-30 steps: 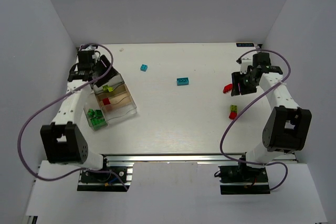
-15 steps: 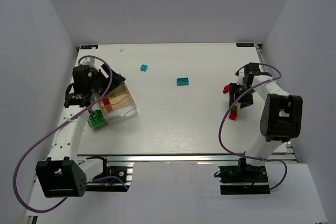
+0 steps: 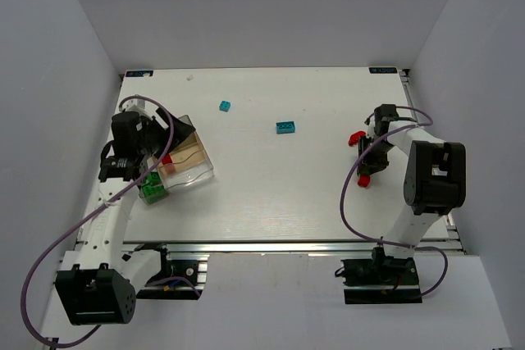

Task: Sort the legos into containers by color

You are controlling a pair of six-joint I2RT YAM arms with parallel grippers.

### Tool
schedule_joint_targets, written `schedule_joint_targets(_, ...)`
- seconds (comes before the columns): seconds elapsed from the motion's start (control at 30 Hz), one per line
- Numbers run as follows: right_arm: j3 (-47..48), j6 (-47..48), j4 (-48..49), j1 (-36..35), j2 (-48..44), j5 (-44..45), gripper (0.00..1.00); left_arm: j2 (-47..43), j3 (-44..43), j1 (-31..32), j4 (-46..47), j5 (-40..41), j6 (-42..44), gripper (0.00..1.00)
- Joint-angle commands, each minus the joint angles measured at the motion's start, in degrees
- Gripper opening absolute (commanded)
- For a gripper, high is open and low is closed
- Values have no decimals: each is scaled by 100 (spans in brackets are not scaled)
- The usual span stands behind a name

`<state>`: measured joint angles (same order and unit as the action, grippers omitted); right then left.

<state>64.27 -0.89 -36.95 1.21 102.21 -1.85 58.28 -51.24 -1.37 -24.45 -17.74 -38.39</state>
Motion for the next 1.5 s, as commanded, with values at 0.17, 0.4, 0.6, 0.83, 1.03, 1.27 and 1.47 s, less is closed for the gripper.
schedule_joint_targets(0.17,234,332,-76,-33,-96,-105,18,-502,18,-57,-34,86,60,86)
schedule_joint_targets(0.4,1691,2018,-584,-717,166,-2195,0,-1046,0,-57,220,139,69,89)
schedule_joint_targets(0.6,3573,2935,-972,-1904,984,-3558,0,-1538,-79,-57,177,490,51,90)
schedule_joint_targets(0.83,5506,3071,115,-3627,2293,-3947,0,-2110,-166,-57,-156,859,-107,90)
schedule_joint_targets(1.03,6282,917,2976,-4304,3330,-2728,0,-2444,-412,-57,-719,1123,-212,90)
schedule_joint_targets(1.27,5728,212,5354,-4990,3472,-1478,0,-2620,-623,-57,-1308,1185,-371,90)
schedule_joint_targets(1.47,6158,-26,6251,-5386,4113,-861,0,-2664,-738,-57,-1668,1106,-485,90)
